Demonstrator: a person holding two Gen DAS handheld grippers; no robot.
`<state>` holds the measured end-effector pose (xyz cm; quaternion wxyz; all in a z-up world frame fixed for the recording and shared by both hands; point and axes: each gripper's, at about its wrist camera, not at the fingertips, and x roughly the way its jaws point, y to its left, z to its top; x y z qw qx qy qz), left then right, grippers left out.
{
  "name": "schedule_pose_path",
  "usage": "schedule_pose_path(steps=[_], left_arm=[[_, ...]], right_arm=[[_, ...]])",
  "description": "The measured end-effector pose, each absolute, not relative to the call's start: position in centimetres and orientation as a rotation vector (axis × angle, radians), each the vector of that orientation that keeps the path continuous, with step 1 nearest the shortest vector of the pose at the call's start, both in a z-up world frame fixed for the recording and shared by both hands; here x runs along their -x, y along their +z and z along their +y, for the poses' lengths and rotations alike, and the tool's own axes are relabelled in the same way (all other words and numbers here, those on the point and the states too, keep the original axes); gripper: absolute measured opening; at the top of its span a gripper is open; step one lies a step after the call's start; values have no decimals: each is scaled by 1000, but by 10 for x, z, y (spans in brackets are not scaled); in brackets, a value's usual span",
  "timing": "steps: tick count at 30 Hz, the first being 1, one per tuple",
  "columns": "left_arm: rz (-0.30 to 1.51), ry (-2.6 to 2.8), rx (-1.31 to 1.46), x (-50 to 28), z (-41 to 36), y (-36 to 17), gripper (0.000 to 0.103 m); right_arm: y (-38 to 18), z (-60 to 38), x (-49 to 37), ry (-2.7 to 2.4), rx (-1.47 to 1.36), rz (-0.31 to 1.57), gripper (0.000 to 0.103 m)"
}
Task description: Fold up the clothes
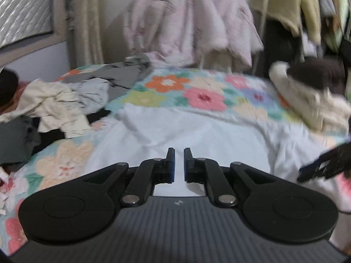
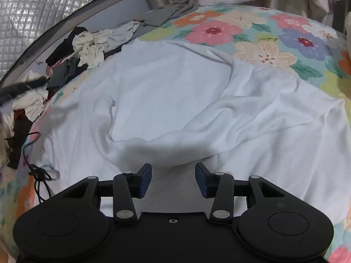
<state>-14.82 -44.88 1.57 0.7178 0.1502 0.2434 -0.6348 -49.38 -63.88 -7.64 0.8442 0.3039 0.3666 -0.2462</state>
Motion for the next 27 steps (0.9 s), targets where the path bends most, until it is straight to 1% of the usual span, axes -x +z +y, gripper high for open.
schedule_pose_path(steps=[1, 2, 3, 4, 5, 8, 11, 13, 15, 16, 18, 19, 21, 22, 23, 24, 25, 26, 27], left_arm=[[537, -1405, -333, 137, -444, 25, 11], [520, -1402, -358, 123, -438, 35, 18], [502, -1399, -384, 110, -433, 44, 30], [492, -1401, -413, 96, -426, 50, 35], [482, -1397, -444, 81, -419, 54, 37], [448, -1279, -564, 39, -390, 60, 37], [437, -1210, -571, 1, -364, 71, 37], [389, -1168, -592, -23, -354, 78, 38], [340, -1125, -671, -43, -358, 78, 39], [315, -1100, -717, -54, -362, 78, 39], [277, -1115, -770, -71, -373, 78, 39], [253, -1141, -775, -75, -378, 79, 39], [205, -1243, -802, -76, -394, 76, 39], [143, -1300, -829, -70, -402, 71, 40], [70, -1375, -865, -62, -411, 62, 43], [16, -1466, -898, -52, -422, 48, 45], [14, -1526, -908, -43, -429, 36, 45], [49, -1600, -887, -30, -443, 23, 45], [85, -1673, -864, -16, -456, 10, 45]], right_arm=[[-77, -644, 494, -517, -662, 773, 49], [-74, -650, 492, -529, -666, 770, 49], [-68, -655, 488, -569, -642, 762, 49], [-59, -659, 484, -610, -601, 750, 49], [-48, -661, 479, -638, -530, 736, 49], [-21, -659, 481, -635, -339, 726, 49], [-7, -649, 512, -720, -328, 686, 50], [2, -632, 526, -882, -259, 633, 50], [10, -608, 535, -995, -198, 560, 51], [12, -596, 537, -1027, -190, 530, 53], [15, -573, 536, -1067, -222, 501, 65], [16, -561, 536, -1082, -239, 487, 67], [13, -535, 532, -1082, -274, 472, 77], [9, -523, 528, -1071, -297, 472, 79], [4, -511, 524, -1059, -325, 471, 81], [-3, -501, 520, -1042, -363, 460, 81], [-10, -490, 517, -1021, -406, 437, 81], [-18, -480, 513, -998, -448, 413, 80], [-27, -471, 507, -976, -484, 386, 76]])
